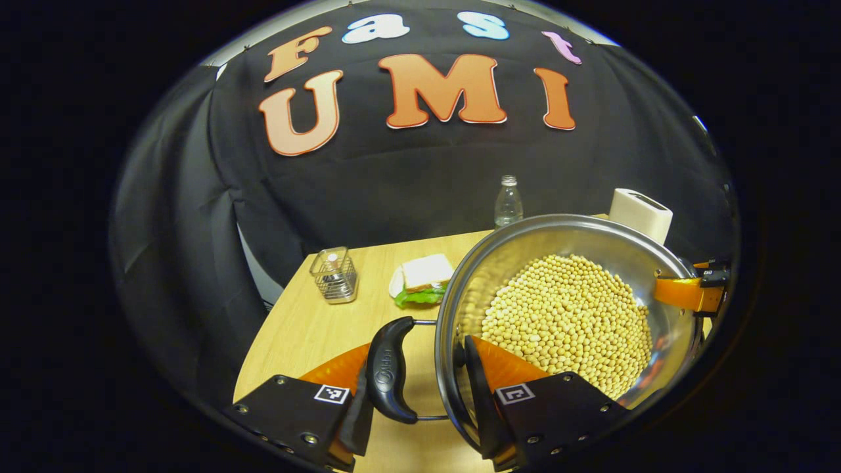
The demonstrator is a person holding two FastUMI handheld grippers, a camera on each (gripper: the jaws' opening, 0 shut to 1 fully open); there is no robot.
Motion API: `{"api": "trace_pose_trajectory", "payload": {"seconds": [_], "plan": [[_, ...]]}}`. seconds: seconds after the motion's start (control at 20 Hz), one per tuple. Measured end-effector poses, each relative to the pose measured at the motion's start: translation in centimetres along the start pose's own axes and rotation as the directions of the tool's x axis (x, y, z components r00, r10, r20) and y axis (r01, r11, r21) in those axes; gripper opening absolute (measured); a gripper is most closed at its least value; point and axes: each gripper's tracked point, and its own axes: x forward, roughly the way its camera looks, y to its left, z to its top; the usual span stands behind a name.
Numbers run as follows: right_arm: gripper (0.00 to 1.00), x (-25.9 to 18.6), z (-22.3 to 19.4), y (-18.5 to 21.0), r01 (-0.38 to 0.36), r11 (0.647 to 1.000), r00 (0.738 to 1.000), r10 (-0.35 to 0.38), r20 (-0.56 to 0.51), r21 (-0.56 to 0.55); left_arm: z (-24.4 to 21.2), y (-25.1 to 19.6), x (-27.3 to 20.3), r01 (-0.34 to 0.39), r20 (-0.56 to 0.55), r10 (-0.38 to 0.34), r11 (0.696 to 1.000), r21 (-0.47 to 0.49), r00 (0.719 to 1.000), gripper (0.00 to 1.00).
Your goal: First push the handle of the pot to place it horizontally, then grasp the pot with both hands and set it on the induction cooktop.
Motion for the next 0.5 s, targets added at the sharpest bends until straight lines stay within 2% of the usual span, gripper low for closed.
{"api": "trace_pose_trajectory", "payload": {"seconds": [0.25,0.3,0.5], "plan": [[0.52,0.2,0.4,-4.2,0.03,0.999,1.0,-0.03,-0.003,0.021,1.4,-4.6,1.2,0.032,0.005,-0.032,0.999,0.025,0.999,0.63],[0.52,0.3,0.4,-5.0,0.035,0.999,0.999,-0.034,-0.006,0.025,1.6,-5.4,1.5,0.037,0.002,-0.037,0.999,0.029,0.999,0.65],[0.52,0.9,0.7,-7.9,0.052,0.998,0.999,-0.051,-0.008,0.04,2.2,-8.6,2.5,0.054,0.006,-0.054,0.998,0.037,0.999,0.65]]}}
